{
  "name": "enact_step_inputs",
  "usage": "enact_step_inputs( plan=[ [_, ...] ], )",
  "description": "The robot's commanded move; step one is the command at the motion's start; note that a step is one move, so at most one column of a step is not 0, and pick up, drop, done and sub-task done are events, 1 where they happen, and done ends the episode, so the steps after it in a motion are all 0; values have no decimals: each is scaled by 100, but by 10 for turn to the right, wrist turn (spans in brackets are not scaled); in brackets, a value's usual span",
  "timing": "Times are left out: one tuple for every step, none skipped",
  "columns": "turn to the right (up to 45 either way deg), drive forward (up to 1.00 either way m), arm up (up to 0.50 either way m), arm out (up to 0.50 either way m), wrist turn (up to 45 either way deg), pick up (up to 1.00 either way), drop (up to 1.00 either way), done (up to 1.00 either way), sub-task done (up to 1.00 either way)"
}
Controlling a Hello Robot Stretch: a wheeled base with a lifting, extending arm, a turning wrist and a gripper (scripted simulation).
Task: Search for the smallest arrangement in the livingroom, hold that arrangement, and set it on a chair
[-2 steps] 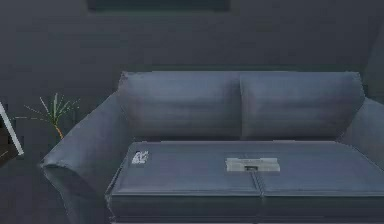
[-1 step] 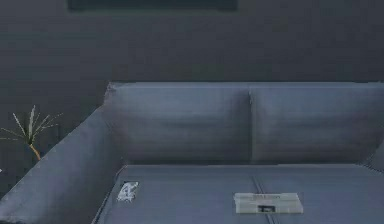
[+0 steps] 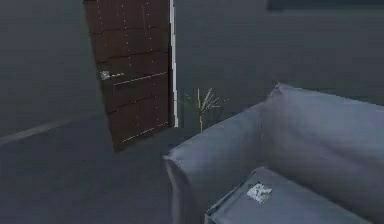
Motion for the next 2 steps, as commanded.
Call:
enact_step_inputs(
  plan=[
    [-450,0,0,0,0,0,0,0,0],
    [-180,0,0,0,0,0,0,0,0]
  ],
)
